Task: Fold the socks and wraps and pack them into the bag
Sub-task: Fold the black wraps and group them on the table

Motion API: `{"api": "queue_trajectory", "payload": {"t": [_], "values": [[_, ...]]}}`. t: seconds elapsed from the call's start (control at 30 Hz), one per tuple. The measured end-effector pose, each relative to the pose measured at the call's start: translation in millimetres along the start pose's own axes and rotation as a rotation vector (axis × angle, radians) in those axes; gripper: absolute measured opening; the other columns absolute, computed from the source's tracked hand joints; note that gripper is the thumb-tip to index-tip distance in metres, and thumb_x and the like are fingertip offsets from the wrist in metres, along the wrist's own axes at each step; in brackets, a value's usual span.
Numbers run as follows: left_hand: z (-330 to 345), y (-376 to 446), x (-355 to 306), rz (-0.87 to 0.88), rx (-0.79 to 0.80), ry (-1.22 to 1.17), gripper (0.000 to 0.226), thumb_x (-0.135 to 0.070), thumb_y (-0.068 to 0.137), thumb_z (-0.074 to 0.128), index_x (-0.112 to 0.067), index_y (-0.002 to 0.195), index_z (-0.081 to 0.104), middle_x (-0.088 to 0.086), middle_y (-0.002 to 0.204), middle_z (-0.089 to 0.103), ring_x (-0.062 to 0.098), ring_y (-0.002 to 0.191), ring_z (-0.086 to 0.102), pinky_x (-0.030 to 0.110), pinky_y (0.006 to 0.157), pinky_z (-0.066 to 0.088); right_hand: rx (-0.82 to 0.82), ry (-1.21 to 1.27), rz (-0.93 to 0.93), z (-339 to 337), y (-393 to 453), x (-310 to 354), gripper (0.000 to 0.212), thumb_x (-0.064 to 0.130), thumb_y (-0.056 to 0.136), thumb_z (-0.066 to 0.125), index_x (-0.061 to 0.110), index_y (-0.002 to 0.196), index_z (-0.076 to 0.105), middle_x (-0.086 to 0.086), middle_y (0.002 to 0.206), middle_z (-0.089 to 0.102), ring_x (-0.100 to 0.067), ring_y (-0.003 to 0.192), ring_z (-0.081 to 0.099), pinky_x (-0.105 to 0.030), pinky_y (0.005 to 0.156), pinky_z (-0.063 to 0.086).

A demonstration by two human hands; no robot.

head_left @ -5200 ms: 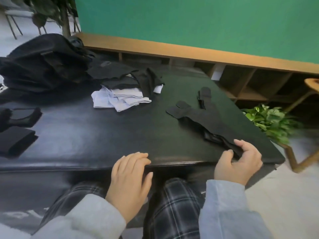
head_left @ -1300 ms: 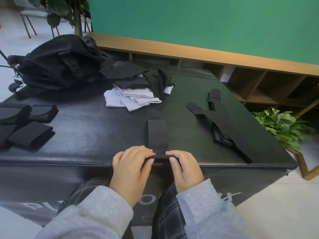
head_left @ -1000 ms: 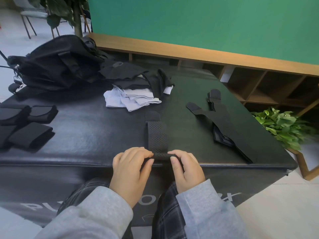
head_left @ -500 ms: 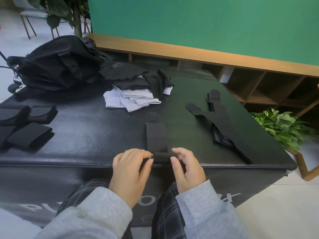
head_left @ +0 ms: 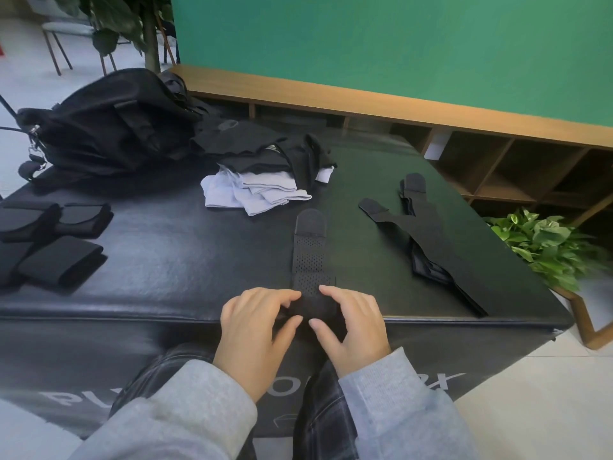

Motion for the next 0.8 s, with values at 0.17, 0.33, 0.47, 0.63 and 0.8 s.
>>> {"api": "queue_trajectory", "payload": {"t": [0.17, 0.33, 0.47, 0.63, 0.8], "values": [[2.2, -2.0, 1.4, 0.033, 0.005, 0.05, 0.044, -0.015, 0.067, 0.082, -0.029, 0.104, 0.061, -0.015, 0.092, 0.062, 0.005, 0.095, 0.047, 0.033, 0.085, 0.035, -0.022, -0.102, -0.033, 5.3, -2.5, -3.6, 0.047, 0.031, 0.068, 0.064, 0.027, 0.114, 0.058, 0.004, 0.094, 0.061, -0.01, 0.093, 0.041, -0.025, 0.075, 0.041], [2.6, -2.7, 3.2, 0.049, -0.03, 0.061, 0.033, -0.017, 0.075, 0.075, -0.029, 0.104, 0.062, -0.015, 0.092, 0.061, 0.005, 0.095, 0.046, 0.033, 0.084, 0.036, -0.025, -0.083, -0.048, 1.9, -1.6, -2.0, 0.041, 0.033, 0.077, 0.048, 0.023, 0.113, 0.064, 0.003, 0.091, 0.058, -0.01, 0.09, 0.039, -0.023, 0.073, 0.039], [1.9, -2.8, 4.3, 0.037, -0.056, 0.051, 0.027, -0.024, 0.078, 0.06, -0.029, 0.104, 0.061, -0.012, 0.096, 0.06, 0.005, 0.097, 0.045, 0.032, 0.084, 0.035, -0.016, -0.058, -0.037, 1.8, -0.9, -1.5, 0.038, 0.035, 0.079, 0.047, 0.026, 0.109, 0.068, 0.0, 0.098, 0.056, -0.01, 0.091, 0.038, -0.016, 0.075, 0.035], [2.4, -3.1, 4.1, 0.038, -0.048, 0.026, 0.032, -0.016, 0.079, 0.069, -0.032, 0.105, 0.059, -0.011, 0.109, 0.059, 0.004, 0.104, 0.046, 0.029, 0.091, 0.029, 0.036, -0.045, -0.05, 4.5, -0.8, -1.2, 0.033, 0.037, 0.082, 0.047, 0.028, 0.104, 0.069, -0.003, 0.118, 0.062, -0.011, 0.108, 0.042, -0.03, 0.082, 0.037], [1.2, -2.4, 2.7, -0.003, -0.007, -0.046, 0.018, -0.033, 0.086, 0.046, -0.038, 0.103, 0.048, -0.015, 0.113, 0.06, -0.001, 0.107, 0.047, 0.024, 0.092, 0.025, 0.035, -0.008, -0.06, 1.7, 1.2, 0.9, 0.025, 0.038, 0.085, 0.047, 0.032, 0.103, 0.063, 0.007, 0.112, 0.065, -0.006, 0.106, 0.047, -0.019, 0.084, 0.029]]}}
Point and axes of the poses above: each hand's wrist, its own y-axis towards the middle knuckle, its own z-axis out of the palm, x = y × z, the point moved 5 cm from there along y, towards the middle knuckle
